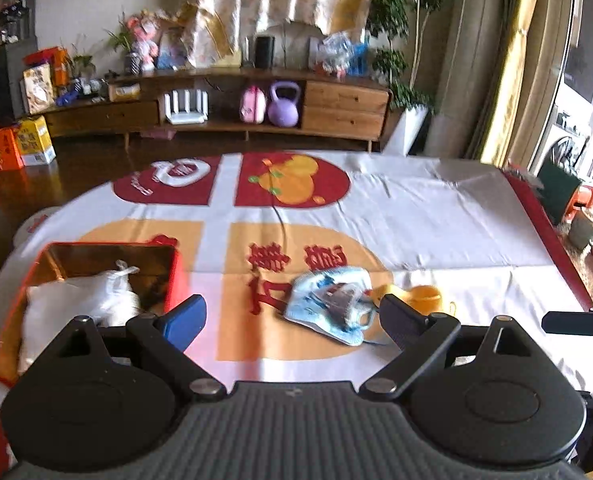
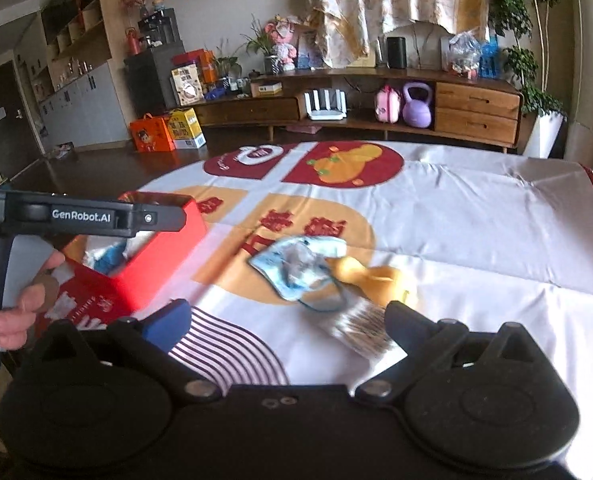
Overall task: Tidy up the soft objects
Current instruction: 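Move the left tool to the blue face mask while the right tool reaches the cotton swab pack, then grasp the blue mask with the left tool while the right tool grasps the swab pack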
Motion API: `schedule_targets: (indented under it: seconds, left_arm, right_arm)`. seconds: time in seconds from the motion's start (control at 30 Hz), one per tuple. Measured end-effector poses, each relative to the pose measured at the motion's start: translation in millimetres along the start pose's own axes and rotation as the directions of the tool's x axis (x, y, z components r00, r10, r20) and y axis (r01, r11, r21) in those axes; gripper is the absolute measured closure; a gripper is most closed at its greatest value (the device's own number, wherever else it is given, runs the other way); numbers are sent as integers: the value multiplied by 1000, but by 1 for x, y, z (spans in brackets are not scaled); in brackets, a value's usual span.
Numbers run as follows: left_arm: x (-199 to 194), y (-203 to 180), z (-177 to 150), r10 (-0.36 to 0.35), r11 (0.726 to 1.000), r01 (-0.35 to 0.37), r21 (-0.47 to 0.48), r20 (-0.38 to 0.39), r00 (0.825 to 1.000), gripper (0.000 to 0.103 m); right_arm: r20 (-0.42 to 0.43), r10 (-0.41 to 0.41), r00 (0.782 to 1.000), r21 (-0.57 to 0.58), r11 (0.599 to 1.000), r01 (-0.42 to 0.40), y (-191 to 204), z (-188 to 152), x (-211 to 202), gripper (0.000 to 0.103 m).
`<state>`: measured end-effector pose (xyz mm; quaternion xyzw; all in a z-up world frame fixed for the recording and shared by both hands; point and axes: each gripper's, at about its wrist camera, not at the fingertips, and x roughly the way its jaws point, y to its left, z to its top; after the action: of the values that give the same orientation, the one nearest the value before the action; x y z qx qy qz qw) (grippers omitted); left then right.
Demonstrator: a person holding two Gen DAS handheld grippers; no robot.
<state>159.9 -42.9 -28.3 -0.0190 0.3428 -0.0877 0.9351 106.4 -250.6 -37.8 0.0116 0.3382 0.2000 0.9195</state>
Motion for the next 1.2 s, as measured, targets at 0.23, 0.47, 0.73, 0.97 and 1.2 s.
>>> schedule_targets:
  seconds: [0.23,0.47,0.73,0.97,1.2]
  left_arm:
    - [37,-25,3,-8,999,9,47,-36,999,9]
    - [76,-34,4,-30,998,34,52,-84,996,9]
    - [120,-44,0,-15,995,29,99,-141,990,9]
    - [150,-40,-1,-26,996,42,79,-190,982,9]
    - [166,-41,-4,-8,995,26,91,-189,982,9]
  right_arm:
    - [-60,-7,998,-2,1000,7,-35,-8,27,0]
    - [-147,-7,989,-28,1000,3,-62,-8,67,1]
    - [-211,-9,978,-136,990,-21,-63,-2,101,1]
    - [-251,-1,968,-159,987,-40,-66,-5,121,1]
    - [-274,-4,962,-140,990,-36,-67,-13,128,11]
